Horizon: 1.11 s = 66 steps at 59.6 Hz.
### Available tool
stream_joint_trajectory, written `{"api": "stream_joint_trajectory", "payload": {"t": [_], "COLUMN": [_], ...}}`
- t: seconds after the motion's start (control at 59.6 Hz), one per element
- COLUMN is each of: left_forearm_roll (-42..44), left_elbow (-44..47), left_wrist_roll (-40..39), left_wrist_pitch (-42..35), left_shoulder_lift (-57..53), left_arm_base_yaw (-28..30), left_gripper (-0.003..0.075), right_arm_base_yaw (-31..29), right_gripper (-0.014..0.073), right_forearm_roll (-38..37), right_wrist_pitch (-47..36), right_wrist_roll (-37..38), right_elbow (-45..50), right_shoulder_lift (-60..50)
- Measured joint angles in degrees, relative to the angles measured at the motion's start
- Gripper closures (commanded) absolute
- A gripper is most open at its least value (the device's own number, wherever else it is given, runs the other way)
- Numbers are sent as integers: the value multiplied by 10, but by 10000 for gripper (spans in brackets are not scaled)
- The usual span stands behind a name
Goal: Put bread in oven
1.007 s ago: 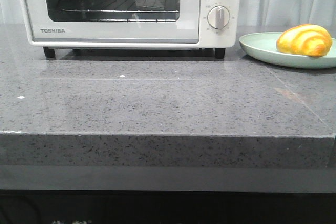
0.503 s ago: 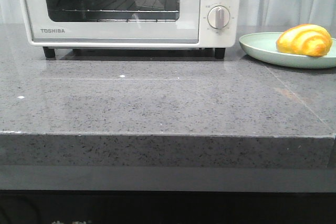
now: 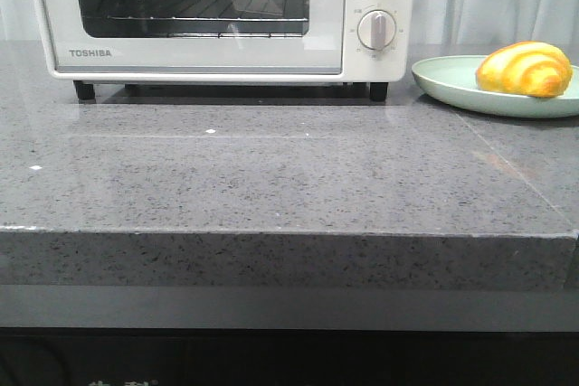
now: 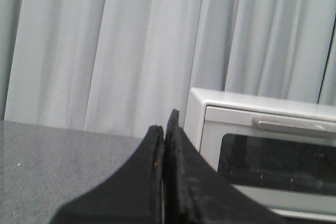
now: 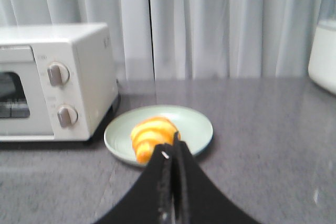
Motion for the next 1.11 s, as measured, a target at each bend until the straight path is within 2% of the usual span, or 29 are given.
{"api": "stream_joint_trajectory", "payload": {"t": [0.101, 0.168, 0.436, 0.57, 0.906, 1.107], "left_forearm_roll": [30, 37, 46, 46, 47, 47], "left_elbow": [-44, -57, -113, -179, -362, -429], "left_wrist_roll": [0, 0, 0, 0, 1, 1], "left_wrist_pitch": [74, 85, 26, 14, -17, -51], "left_shoulder_lift": [67, 112, 262, 349, 587, 703], "left_arm_base_yaw": [0, 0, -15, -61, -218, -258], "left_gripper": [741, 741, 741, 741, 741, 741], "right_arm_base_yaw": [0, 0, 0, 0, 0, 0], "right_gripper": [650, 650, 650, 650, 650, 650], "right_forearm_roll": [0, 0, 0, 0, 0, 0], "right_wrist_pitch": [50, 62, 69, 62, 60, 60], "right_wrist_roll": [1, 1, 1, 1, 1, 1], "right_elbow": [-40, -51, -53, -53, -53, -53], "right_shoulder_lift": [55, 81, 99, 99, 99, 99]}}
